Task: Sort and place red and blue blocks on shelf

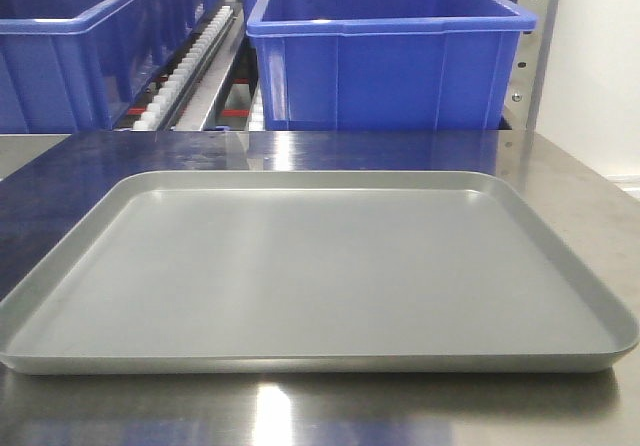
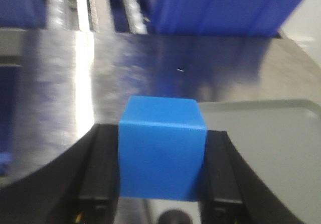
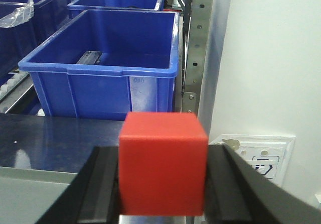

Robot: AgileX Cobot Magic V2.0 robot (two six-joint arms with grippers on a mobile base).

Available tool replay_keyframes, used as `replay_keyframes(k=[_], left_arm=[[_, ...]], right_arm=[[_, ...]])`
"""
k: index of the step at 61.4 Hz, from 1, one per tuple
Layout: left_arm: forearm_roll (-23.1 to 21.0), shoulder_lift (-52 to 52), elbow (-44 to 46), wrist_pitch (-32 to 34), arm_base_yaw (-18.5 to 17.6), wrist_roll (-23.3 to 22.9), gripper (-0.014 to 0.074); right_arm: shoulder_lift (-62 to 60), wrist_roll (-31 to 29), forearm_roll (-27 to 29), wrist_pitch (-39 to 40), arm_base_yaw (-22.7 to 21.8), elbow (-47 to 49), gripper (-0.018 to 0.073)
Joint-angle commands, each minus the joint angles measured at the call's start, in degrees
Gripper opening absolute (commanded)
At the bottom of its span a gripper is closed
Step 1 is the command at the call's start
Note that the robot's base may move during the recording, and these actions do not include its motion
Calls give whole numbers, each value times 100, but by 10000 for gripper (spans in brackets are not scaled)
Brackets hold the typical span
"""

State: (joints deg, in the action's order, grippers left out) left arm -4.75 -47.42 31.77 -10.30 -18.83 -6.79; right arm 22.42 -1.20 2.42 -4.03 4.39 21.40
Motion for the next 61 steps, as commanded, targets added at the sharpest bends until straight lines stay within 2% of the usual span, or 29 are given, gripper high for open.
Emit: replay_keyframes(k=[1,9,18,21,38,61], left_arm=[[151,498,-15,517,354,9,122],[161,1145,-263,517,814,21,122],[268,1835,-476,517,1144,494,122],[268,2075,-535,517,1211,495,122],[268,2909,-618,478,1217,495,122],[361,2942,-618,478,1217,495,122]], right_arm=[[21,-50,9,504,-36,168,68],[21,-50,9,504,-36,168,68],[21,-50,9,504,-36,168,68],[21,-50,9,504,-36,168,68],[21,-50,9,504,-36,168,68],[21,-50,9,504,-36,168,68]])
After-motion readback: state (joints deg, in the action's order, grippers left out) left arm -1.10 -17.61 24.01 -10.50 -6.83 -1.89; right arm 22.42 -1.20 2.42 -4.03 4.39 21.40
